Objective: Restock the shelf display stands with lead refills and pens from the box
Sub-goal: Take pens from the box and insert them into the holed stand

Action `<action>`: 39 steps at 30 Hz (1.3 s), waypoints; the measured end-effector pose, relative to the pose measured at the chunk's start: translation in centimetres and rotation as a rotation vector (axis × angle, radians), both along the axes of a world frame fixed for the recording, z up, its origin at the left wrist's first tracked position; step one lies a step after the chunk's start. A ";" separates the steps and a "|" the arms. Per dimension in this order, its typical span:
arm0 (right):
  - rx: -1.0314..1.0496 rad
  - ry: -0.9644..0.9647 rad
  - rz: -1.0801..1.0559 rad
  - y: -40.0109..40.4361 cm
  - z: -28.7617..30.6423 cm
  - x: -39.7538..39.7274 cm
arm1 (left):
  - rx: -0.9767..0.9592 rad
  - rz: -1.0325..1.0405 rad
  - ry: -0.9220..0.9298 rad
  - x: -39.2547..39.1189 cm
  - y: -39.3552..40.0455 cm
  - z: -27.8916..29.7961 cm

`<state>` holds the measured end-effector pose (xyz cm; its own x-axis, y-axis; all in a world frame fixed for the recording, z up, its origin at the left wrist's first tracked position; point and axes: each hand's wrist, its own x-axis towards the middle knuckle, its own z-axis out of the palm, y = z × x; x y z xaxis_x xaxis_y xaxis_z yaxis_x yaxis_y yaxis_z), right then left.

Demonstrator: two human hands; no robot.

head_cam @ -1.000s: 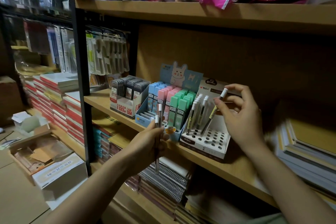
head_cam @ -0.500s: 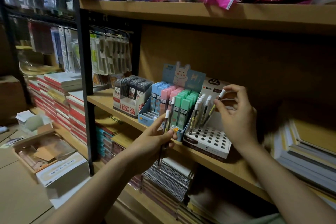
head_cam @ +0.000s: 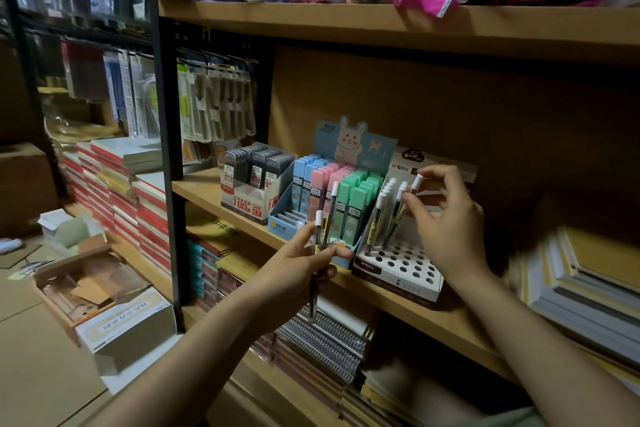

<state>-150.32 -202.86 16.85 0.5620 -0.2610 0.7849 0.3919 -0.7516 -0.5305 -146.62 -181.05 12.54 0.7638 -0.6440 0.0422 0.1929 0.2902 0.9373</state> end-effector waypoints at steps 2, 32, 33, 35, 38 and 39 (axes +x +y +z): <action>-0.022 0.009 -0.032 0.0 0.1 0.3 | 0.000 0.000 0.013 -0.1 0.0 -0.1; 0.238 0.129 0.375 4.9 0.4 -2.5 | 0.022 -0.055 -0.149 -2.2 -1.1 0.7; 0.274 0.130 0.398 4.9 0.6 -2.5 | -0.011 -0.064 -0.116 -2.2 -1.1 0.8; 0.303 0.104 0.389 4.4 1.1 -2.5 | -0.055 -0.059 -0.040 -2.1 -0.9 1.0; 0.255 -0.005 0.285 2.6 2.3 -2.9 | 0.080 0.045 -0.128 -1.4 -0.6 0.7; 0.226 -0.030 0.241 2.0 2.6 -3.0 | 0.109 0.066 -0.167 -1.2 -0.5 0.5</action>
<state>-153.29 -200.83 19.42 0.6063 -0.2927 0.7394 0.5619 -0.5003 -0.6587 -147.83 -181.59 13.07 0.7931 -0.6001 0.1043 0.0164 0.1922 0.9812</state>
